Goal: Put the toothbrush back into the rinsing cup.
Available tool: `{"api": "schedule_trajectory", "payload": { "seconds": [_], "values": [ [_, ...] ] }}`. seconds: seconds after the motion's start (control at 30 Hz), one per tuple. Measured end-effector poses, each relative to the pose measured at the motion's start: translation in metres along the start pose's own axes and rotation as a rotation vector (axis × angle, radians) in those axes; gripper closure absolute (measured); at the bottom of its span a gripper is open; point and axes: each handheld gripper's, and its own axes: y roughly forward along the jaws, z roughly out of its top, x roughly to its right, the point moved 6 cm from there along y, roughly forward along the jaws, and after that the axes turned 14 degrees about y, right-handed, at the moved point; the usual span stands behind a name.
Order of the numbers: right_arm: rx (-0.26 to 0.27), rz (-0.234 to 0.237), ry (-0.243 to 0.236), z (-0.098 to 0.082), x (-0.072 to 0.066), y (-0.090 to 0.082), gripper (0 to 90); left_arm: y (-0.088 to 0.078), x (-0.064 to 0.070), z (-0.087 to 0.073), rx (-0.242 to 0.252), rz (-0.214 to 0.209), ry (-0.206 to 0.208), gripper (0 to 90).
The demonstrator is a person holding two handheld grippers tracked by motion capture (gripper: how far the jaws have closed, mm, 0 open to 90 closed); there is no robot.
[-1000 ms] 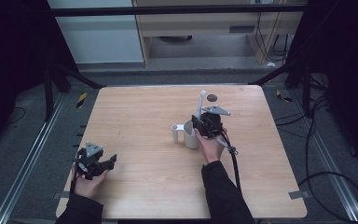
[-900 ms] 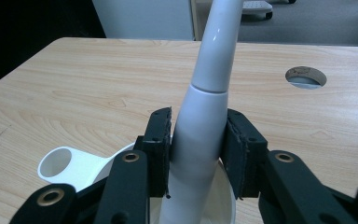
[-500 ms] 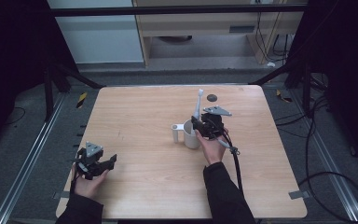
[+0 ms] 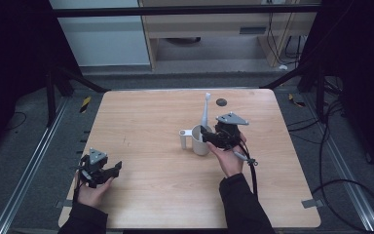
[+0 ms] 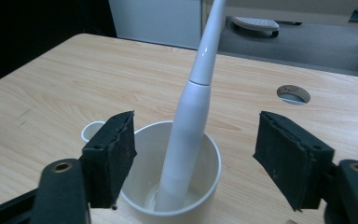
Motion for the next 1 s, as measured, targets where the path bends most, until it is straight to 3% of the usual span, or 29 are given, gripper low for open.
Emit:
{"api": "schedule_trajectory", "payload": {
  "seconds": [0.1, 0.27, 0.5, 0.7, 0.77, 1.0],
  "values": [
    [-0.014, 0.025, 0.013, -0.003, 0.004, -0.012, 24.5, 0.0, 0.001, 0.0, 0.003, -0.002, 0.0, 39.5],
    [-0.03, 0.013, -0.014, -0.013, 0.019, -0.029, 21.8, 0.0, 0.001, 0.0, 0.0, -0.009, 0.001, 39.5],
    [-0.04, 0.016, 0.002, -0.031, 0.042, -0.048, 20.2, 0.001, 0.003, 0.0, -0.001, -0.02, 0.003, 40.6],
    [-0.066, -0.01, -0.015, -0.05, 0.064, -0.059, 19.3, 0.0, 0.003, 0.0, 0.002, -0.027, 0.005, 43.7],
    [-0.08, -0.038, -0.027, -0.059, 0.078, -0.065, 18.8, 0.0, 0.003, 0.0, 0.003, -0.028, 0.004, 45.2],
    [-0.1, -0.094, -0.013, -0.077, 0.106, -0.078, 18.7, 0.001, 0.001, -0.002, -0.006, -0.027, 0.006, 45.5]
  ]
}}
